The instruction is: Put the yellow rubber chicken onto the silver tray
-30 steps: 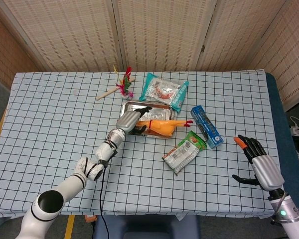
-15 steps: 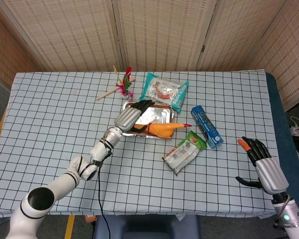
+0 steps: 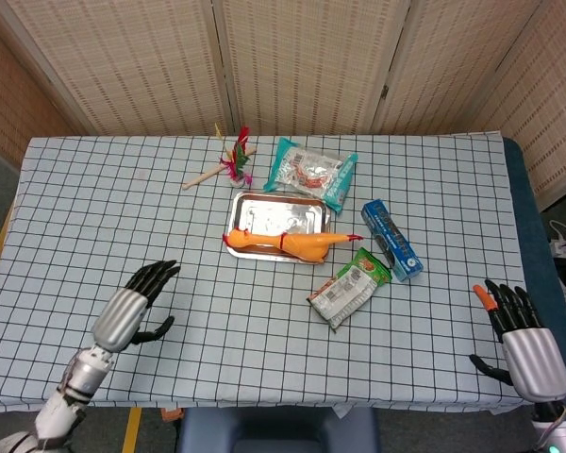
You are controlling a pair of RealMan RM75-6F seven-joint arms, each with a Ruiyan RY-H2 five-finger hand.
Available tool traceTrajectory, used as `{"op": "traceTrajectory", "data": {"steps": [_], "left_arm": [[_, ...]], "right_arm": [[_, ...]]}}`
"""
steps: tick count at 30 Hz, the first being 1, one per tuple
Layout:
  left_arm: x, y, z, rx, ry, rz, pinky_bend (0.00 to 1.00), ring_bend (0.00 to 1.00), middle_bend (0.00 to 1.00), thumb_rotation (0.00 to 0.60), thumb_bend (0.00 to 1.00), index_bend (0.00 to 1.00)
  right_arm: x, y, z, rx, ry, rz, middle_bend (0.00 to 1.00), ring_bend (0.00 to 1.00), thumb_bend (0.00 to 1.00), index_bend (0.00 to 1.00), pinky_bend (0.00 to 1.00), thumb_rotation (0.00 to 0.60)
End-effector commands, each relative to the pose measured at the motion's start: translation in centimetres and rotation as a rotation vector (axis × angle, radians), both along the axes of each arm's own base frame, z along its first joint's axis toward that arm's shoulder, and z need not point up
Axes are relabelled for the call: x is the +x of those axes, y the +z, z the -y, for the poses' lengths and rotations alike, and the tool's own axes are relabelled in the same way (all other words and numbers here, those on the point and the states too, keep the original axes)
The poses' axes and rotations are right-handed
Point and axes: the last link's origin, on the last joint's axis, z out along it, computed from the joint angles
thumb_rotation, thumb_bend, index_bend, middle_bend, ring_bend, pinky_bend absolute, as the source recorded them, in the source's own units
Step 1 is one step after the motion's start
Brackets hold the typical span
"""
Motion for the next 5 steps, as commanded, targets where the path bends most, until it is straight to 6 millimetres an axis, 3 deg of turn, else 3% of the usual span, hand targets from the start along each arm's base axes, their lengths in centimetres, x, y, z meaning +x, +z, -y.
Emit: {"op": "traceTrajectory", "data": {"steps": [1, 5], "left_arm": [[-7.24, 4.38, 7.74, 0.053, 0.093, -0.277, 0.07, 0.0, 0.0, 0.6, 0.39, 0.0], [-6.96, 4.85, 7.7, 0.062, 0.094, -0.257, 0.07, 0.0, 0.0, 0.6, 0.4, 0.0]], "right_arm": [[0.69, -0.13, -0.99, 0.006, 0.034, 0.026, 0.0, 0.0, 0.06, 0.0, 0.0, 0.6], [0.81, -0.27, -1.21, 0.024, 0.04, 0.028, 0.0, 0.0, 0.06, 0.0, 0.0, 0.6]]}}
